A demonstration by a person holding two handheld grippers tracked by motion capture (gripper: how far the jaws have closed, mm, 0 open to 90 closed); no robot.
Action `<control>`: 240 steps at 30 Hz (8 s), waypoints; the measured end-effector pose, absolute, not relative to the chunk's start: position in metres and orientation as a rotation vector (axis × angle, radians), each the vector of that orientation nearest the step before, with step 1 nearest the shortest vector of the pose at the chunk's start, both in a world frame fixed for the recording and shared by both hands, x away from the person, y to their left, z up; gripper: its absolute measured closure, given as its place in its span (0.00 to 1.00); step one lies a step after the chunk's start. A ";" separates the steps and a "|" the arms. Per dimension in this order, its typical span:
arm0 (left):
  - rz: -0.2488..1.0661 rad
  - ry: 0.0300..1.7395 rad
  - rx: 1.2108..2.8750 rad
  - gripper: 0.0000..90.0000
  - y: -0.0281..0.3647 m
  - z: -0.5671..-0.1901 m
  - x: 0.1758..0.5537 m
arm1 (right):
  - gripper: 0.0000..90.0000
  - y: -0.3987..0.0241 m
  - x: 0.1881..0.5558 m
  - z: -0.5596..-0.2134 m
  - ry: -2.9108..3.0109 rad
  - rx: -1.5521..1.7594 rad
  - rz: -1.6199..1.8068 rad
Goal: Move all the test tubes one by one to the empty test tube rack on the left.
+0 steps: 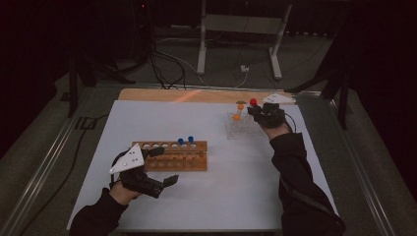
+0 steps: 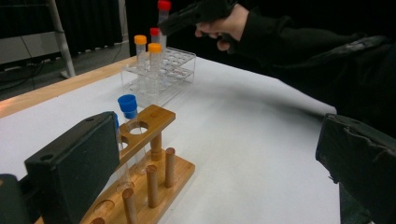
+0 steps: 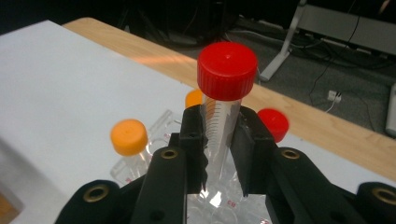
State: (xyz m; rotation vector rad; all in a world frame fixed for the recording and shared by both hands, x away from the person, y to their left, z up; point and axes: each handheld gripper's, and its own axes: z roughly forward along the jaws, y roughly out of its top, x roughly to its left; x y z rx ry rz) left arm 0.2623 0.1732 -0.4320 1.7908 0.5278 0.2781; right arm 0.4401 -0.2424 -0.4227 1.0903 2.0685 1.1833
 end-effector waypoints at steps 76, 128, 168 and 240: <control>0.142 0.321 1.914 0.71 0.075 -0.433 0.271 | 0.83 -0.151 0.269 -0.437 2.653 0.484 1.343; 0.530 0.676 1.772 0.79 0.181 -0.393 0.327 | 0.00 -0.176 0.276 -0.422 2.463 0.643 1.496; 0.393 0.723 1.875 0.77 0.170 -0.446 0.340 | 0.00 -0.182 0.277 -0.420 2.433 0.609 1.489; 0.317 0.587 1.818 0.02 0.186 -0.425 0.294 | 0.83 -0.247 0.478 -0.466 2.037 1.330 1.082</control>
